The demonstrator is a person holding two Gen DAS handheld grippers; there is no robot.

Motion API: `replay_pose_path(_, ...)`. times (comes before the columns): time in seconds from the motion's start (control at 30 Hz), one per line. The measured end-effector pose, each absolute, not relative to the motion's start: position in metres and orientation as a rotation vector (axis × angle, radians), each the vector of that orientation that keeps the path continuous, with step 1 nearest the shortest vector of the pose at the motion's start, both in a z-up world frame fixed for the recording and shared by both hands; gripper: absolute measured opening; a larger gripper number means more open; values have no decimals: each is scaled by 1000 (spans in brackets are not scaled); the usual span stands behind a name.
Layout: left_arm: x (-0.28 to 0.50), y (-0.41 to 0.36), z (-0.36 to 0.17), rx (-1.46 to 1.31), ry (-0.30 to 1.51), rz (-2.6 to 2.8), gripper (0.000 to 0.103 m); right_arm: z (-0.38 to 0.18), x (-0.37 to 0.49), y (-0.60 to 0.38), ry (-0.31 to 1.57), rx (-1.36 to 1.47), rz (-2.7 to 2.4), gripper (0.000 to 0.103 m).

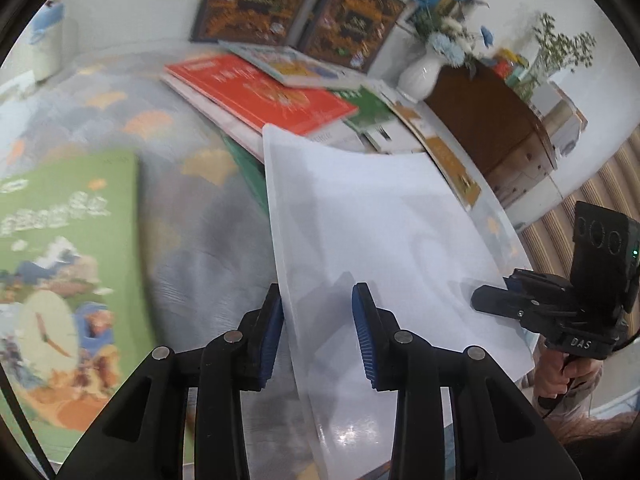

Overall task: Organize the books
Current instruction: 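Lift the white book with both grippers and carry it off the pile, then lower the white book onto the green book and open both grippers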

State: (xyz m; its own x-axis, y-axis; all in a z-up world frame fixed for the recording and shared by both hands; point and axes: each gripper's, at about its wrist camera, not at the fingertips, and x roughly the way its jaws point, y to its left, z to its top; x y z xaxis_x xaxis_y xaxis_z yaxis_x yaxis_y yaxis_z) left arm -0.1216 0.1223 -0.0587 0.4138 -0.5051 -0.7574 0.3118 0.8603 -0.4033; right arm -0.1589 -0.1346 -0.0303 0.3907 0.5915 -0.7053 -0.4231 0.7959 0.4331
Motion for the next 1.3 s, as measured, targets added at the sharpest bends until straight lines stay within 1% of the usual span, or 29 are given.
replay_pose_path(0.3,-126,195,-28,-277,873,-346,33,-3,-133,-59,906,101,770,22)
replay_pose_path(0.53,-126,246,-29,-314,811,-210,35,-1,-113,8,898,58,851,22)
replay_pose_path(0.7,-127,272,-41,-296,800,-129,36,-20,-106,45,917,59,872,22)
replay_pose_path(0.8,-127,287,-54,-309,809,-87,34,-32,-109,63,921,60,871,22)
replay_pose_path(1.07,-128,315,-80,-392,826,-59,34,-46,-107,94,916,-4,872,22)
replay_pose_path(1.3,-135,325,-86,-409,824,-28,34,-69,-98,104,999,38,888,22)
